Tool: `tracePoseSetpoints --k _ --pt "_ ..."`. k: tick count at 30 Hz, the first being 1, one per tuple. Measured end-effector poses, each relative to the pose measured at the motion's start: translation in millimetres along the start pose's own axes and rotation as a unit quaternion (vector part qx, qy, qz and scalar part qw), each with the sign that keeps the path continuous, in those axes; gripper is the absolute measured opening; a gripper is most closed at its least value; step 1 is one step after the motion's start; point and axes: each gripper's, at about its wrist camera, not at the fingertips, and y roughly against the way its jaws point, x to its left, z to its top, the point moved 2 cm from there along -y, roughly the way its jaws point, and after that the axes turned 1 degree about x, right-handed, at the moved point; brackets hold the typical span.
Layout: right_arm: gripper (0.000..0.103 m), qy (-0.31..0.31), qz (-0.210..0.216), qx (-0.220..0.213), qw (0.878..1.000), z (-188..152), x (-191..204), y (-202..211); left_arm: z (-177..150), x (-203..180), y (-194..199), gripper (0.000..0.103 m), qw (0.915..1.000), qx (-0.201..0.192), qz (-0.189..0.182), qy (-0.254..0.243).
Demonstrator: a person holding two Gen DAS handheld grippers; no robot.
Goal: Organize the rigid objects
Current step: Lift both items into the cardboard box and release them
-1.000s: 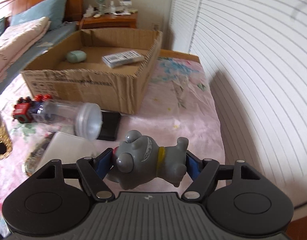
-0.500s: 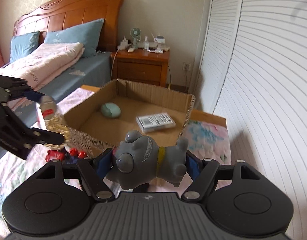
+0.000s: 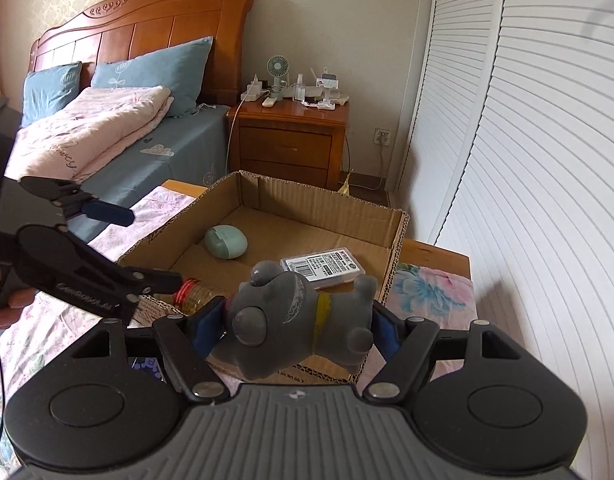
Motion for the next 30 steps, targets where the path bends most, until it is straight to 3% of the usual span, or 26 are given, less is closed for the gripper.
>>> tracePoseSetpoints --k 10,15,21,23,25,30 --pt "0.078 0.017 0.026 0.027 0.999 41 15 -48 -38 0 50 0.098 0.9982 -0.024 0.022 0.05" --pt "0.078 0.029 0.029 0.044 0.998 69 23 -83 -57 3 72 0.098 0.9954 -0.047 0.034 0.076" --pt "0.079 0.038 0.015 0.063 0.997 97 31 -129 -72 9 79 0.098 0.9939 -0.044 0.047 0.09" --pt "0.081 0.041 0.009 0.067 0.997 102 32 -142 -76 13 81 0.098 0.9935 -0.043 0.047 0.094" --pt "0.101 0.038 0.012 0.06 0.997 104 32 -146 -78 17 82 0.098 0.9929 -0.043 0.049 0.099" --pt "0.103 0.035 0.024 0.035 0.998 105 33 -134 -86 23 82 0.098 0.9925 -0.042 0.051 0.102"
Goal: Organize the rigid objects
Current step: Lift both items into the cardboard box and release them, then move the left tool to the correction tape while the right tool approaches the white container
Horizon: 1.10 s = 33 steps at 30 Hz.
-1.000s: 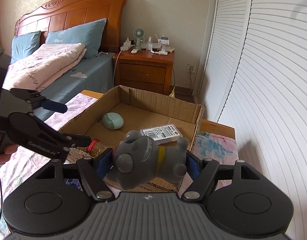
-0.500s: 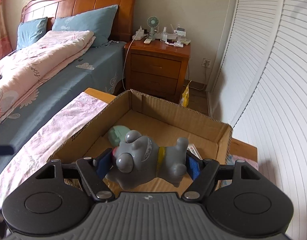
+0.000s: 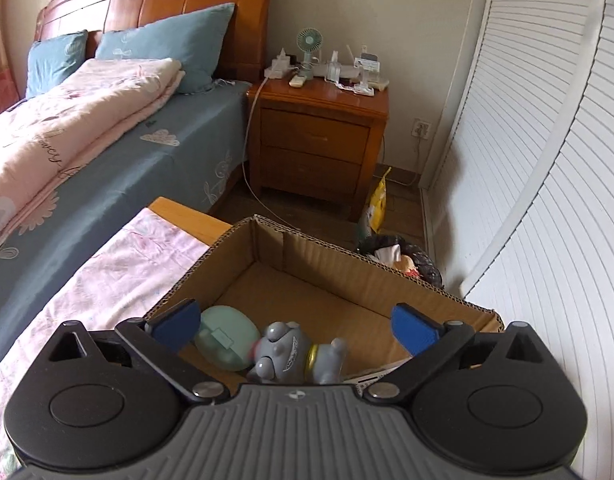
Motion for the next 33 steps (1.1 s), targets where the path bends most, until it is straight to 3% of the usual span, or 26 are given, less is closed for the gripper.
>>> tracePoseSetpoints --k 14,22,33 --pt "0.103 -0.002 -0.006 -0.014 1.0 -41 7 59 -18 -5 6 0.098 0.9996 0.02 0.017 -0.006" --pt "0.103 0.02 -0.029 -0.021 0.999 -96 28 100 -23 -9 8 0.099 0.9994 0.025 0.021 -0.008" --pt "0.103 -0.02 -0.025 -0.008 0.999 -177 45 115 -26 -17 -13 0.101 0.9984 0.049 0.023 -0.017"
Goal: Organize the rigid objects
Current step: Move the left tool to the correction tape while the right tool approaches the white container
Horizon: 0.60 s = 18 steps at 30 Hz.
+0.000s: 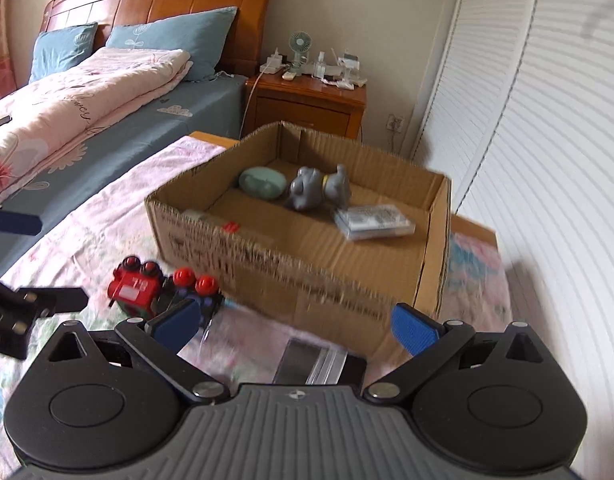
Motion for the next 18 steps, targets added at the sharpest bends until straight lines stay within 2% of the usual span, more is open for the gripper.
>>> tracePoseSetpoints --k 5,8,12,18 --pt "0.103 -0.032 0.01 0.028 0.999 -31 4 -4 -1 -4 -9 0.101 0.9999 0.012 -0.005 -0.004" --pt "0.103 -0.036 0.0 0.035 0.999 -43 6 -4 -2 -6 -12 0.101 0.9998 0.017 -0.007 -0.003" --pt "0.103 -0.054 0.008 0.052 0.997 -57 7 -8 -4 -11 -15 0.101 0.9996 0.025 -0.015 -0.005" --pt "0.103 -0.048 -0.027 0.072 0.996 -77 2 -9 -9 -24 -16 0.101 0.9984 0.036 -0.029 -0.031"
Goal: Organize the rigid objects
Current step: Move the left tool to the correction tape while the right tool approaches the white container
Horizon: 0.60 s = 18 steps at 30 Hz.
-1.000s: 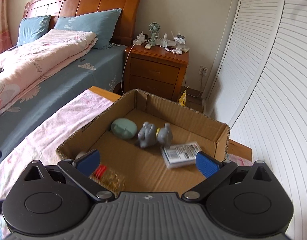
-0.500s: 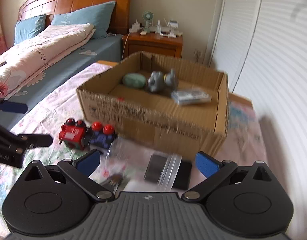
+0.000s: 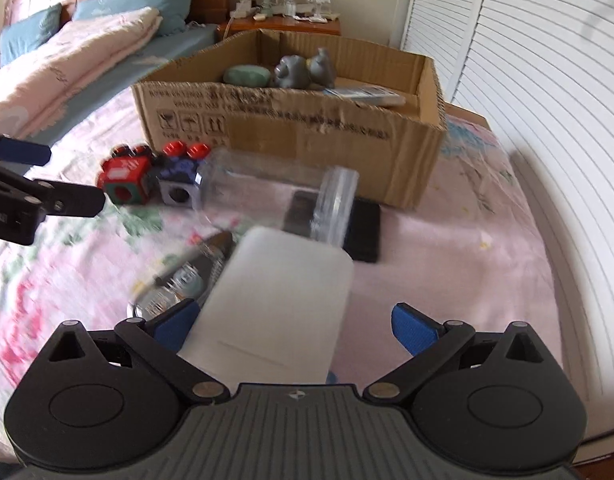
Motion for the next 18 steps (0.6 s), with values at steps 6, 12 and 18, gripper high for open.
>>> tracePoseSetpoints --k 6,12,18 --pt "0.103 -0.019 -0.015 0.009 1.0 -18 -22 0 -2 -25 -2 0.101 0.9986 0.009 -0.036 -0.037" --pt "0.103 -0.024 0.005 -0.015 1.0 -28 -29 1 -3 -57 -13 0.101 0.9946 0.022 -0.069 -0.075" --pt "0.103 -0.013 0.012 -0.042 0.999 -35 -31 4 -11 -75 -29 0.101 0.9908 0.04 -0.078 -0.103"
